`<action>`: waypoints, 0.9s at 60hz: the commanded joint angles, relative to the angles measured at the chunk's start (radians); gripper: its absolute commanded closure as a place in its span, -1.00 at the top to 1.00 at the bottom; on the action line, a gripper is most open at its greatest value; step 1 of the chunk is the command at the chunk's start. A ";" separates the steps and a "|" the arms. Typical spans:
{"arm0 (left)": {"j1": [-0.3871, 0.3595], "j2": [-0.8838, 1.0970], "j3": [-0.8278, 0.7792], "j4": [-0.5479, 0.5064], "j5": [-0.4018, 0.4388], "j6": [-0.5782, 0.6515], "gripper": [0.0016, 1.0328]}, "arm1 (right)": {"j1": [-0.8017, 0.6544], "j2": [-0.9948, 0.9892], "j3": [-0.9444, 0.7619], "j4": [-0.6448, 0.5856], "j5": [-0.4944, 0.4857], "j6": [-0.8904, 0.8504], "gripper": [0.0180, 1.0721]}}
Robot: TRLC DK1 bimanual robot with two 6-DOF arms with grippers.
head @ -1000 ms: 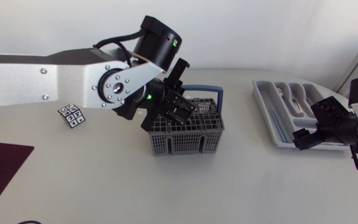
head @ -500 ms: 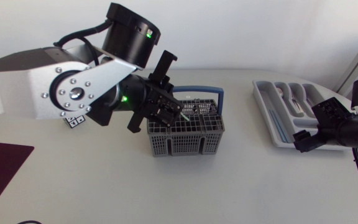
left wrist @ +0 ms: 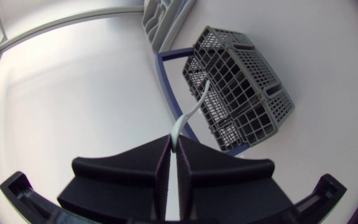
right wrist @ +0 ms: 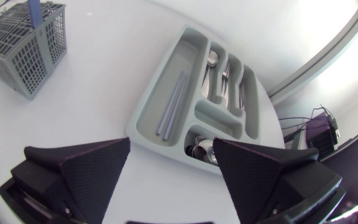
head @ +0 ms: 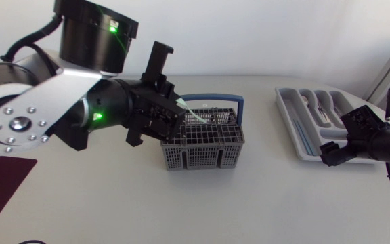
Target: Transfer all utensils from the basket to the drawer tray.
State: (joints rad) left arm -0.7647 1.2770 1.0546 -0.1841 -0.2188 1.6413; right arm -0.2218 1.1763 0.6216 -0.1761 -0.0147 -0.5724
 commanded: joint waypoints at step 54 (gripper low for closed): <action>-0.105 0.331 0.449 -0.540 0.177 -1.298 -0.94 | 0.397 -0.465 -0.184 -0.088 -0.033 -0.030 0.85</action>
State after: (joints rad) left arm -0.8608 1.5700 1.4521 -0.6888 -0.0700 0.4530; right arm 0.1177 0.7414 0.4706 -0.2436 -0.0635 -0.5865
